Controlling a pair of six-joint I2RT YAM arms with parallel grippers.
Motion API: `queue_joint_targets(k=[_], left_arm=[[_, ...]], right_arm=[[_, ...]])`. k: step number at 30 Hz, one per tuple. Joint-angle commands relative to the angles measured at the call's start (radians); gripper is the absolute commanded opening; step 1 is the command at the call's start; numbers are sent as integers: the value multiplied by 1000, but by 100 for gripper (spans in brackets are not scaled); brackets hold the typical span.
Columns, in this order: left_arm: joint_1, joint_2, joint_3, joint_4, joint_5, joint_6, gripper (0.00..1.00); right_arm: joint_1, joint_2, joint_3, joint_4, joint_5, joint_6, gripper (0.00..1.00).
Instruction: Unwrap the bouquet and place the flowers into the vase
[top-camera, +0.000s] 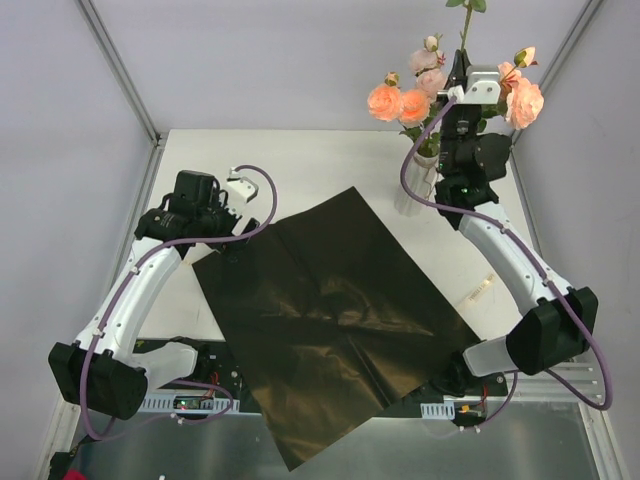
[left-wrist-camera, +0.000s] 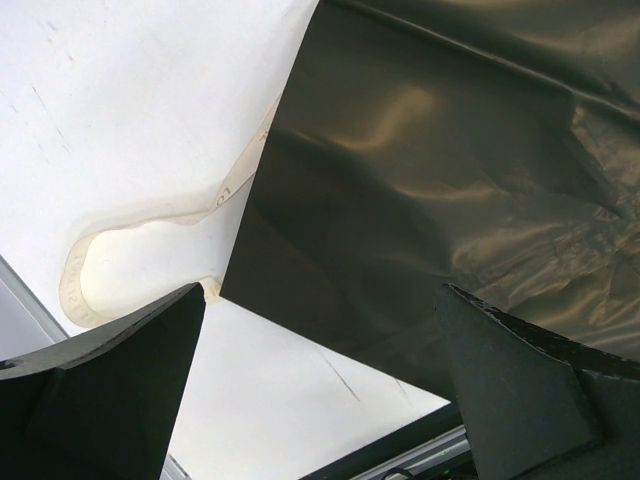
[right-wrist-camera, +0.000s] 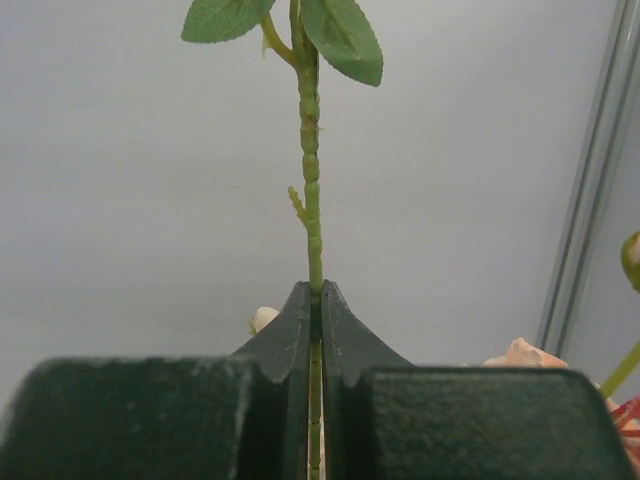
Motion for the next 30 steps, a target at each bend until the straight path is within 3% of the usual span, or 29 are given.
queue_joint_targets(k=[1,13,19,21,23,25,26,30], left_arm=[[10,19,36,-5,2,7,99],[10,36,48,-2,5,21,99],[12,33,47,-2,8,21,99],[10,28,48,-2,8,19,99],[10,22,48,-3,8,15,99],[12,17,47,-3,11,12,99],[12,14,47,-3,14,9,99],[10,7,51,-3,11,2,99]], right_arm=[[-23,25,66,119,33,46,1],[-58,122,75,185,54,67,1],[-58,127,54,126,77,69,1],[-54,114,34,64,112,95,21],[-40,73,14,-46,122,127,51],[-18,35,-12,-144,142,145,62],[-9,21,-24,-166,151,155,72],[40,-64,-106,-260,172,207,89]])
